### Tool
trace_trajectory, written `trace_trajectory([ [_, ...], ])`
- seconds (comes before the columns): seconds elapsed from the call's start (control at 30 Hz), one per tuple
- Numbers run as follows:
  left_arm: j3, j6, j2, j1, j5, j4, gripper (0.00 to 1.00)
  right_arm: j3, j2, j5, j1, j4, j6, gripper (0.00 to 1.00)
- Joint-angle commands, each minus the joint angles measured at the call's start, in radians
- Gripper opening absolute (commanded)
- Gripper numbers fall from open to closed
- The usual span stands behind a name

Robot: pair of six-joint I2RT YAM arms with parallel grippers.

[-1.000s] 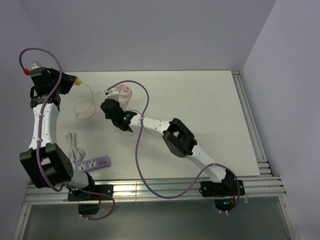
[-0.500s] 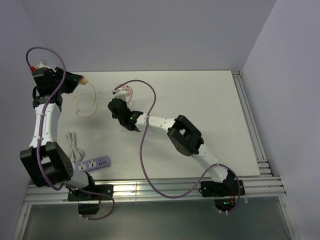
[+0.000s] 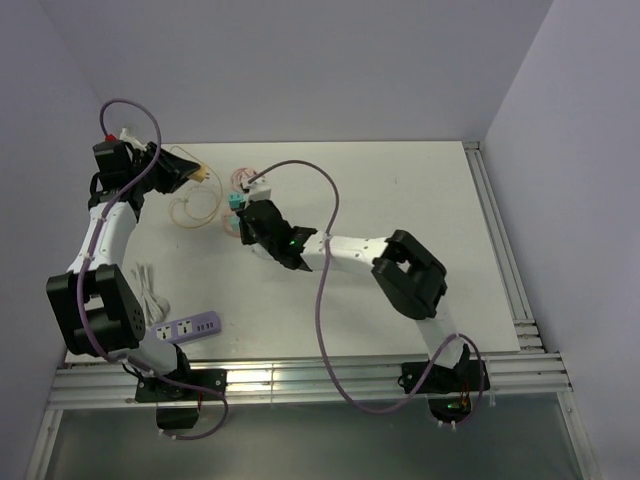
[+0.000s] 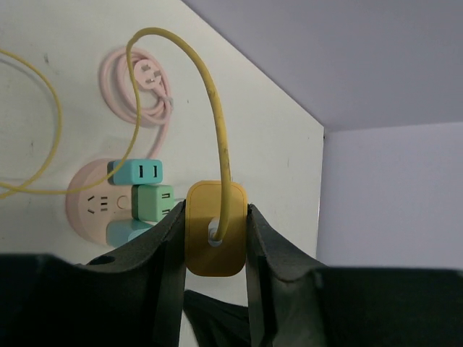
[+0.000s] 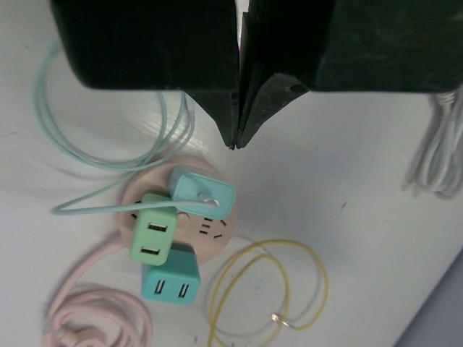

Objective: Insert the plug

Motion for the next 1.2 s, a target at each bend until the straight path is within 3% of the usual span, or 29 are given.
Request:
trace_trajectory([
  [0.0, 0.017, 0.034, 0.04, -0.006, 0.066, 0.013, 0.0, -0.1, -0.22, 0.05, -0.006, 0.08, 0.011, 0.0],
  [0.17, 0.033, 0.105, 0.029, -0.049, -0.061, -0.083, 0.0, -0.362, -0.472, 0.09, -0.026, 0.07, 0.041, 0.0],
  [0.3, 0.079, 0.137, 0.023, -0.155, -0.317, -0.174, 0.0, -0.543, -0.627, 0.021, -0.091, 0.063, 0.11, 0.0],
  [0.37, 0.057, 0.117, 0.014, -0.196, -0.368, -0.165, 0.0, -0.623, -0.698, 0.019, -0.122, 0.065, 0.123, 0.0],
  [0.57, 0.02, 0.129, -0.049, -0.305, -0.644, -0.173, 0.0, -0.726, -0.81, 0.016, -0.142, 0.039, 0.124, 0.0],
  [0.87, 0.024, 0.23, -0.221, -0.313, -1.126, -0.214, 0.0, -0.76, -0.83, -0.015, -0.145, 0.022, 0.141, 0.0],
  [1.03, 0.01, 0.254, -0.191, -0.311, -1.034, -0.156, 0.0, -0.762, -0.822, -0.033, -0.145, 0.027, 0.149, 0.0],
  [1.17, 0.029, 0.19, -0.033, -0.311, -0.965, -0.147, 0.0, -0.762, -0.827, -0.036, -0.145, 0.016, 0.149, 0.0],
])
